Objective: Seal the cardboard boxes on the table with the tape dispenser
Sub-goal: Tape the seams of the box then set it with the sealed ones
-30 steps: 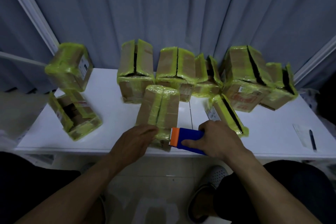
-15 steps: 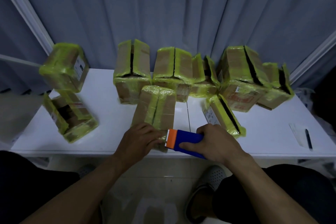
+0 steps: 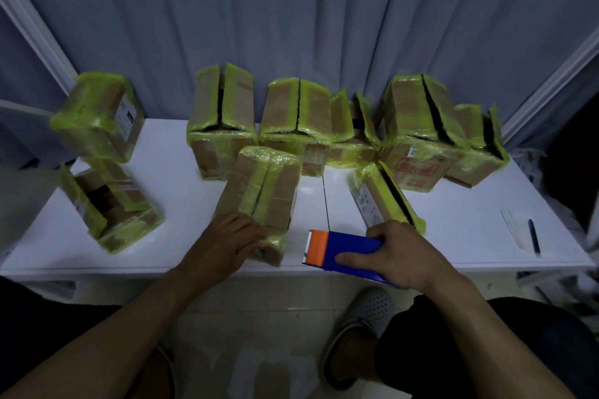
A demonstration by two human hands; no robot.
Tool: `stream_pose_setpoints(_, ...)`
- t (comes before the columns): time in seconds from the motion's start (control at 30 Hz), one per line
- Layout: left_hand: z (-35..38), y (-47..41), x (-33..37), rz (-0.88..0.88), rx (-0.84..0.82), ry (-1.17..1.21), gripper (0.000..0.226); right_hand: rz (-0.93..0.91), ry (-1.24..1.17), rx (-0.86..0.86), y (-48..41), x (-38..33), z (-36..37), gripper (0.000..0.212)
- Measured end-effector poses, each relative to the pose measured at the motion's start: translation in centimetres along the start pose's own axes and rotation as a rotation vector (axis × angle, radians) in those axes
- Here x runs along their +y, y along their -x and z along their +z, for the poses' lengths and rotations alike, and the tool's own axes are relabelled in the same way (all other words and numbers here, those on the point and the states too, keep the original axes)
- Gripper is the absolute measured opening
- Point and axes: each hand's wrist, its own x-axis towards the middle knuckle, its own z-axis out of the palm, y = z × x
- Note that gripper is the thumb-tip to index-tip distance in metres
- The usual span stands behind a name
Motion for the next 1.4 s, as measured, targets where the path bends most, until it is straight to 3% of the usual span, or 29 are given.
stream_pose_setpoints(0.07,0.0,0.0,0.0,0.009,-0.013,-0.022,0.024,-0.005,0.030,-0.001,0.0,0.3,0.2,0.066)
stream_pose_setpoints(0.2,-0.1,-0.1,0.8,-0.003,-0.079,-0.103,0.064,-0.010,0.088,-0.013,-0.3,0.5,0.9,0.068)
stream_pose_setpoints(0.3,-0.1,-0.2,0.8,-0.022,-0.094,-0.108,0.071,-0.012,0.109,-0.020,-0.6,0.7,1.2,0.064)
stream_pose_setpoints(0.4,0.1,-0.1,1.0,-0.040,-0.090,-0.109,0.064,-0.008,0.144,-0.029,-1.1,0.6,2.1,0.062)
stream_pose_setpoints(0.53,0.0,0.0,1.4,-0.100,-0.058,-0.041,0.031,0.012,0.176,-0.016,-2.2,0.1,3.4,0.062)
stream_pose_setpoints(0.63,0.2,-0.2,1.7,-0.158,-0.042,-0.015,0.036,0.030,0.185,-0.016,-3.1,-0.3,4.3,0.065)
stream_pose_setpoints(0.87,0.9,-0.1,1.2,-0.151,-0.017,-0.039,0.024,0.063,0.121,-0.060,-4.1,-0.1,3.9,0.065)
stream_pose_setpoints(1.13,0.7,-0.2,1.4,-0.170,-0.023,-0.038,0.025,0.103,-0.095,-0.042,-2.4,1.5,2.5,0.060)
stream_pose_setpoints(1.4,0.8,-0.3,1.7,-0.176,-0.017,-0.049,0.030,0.060,0.153,-0.001,-3.5,0.0,4.4,0.065)
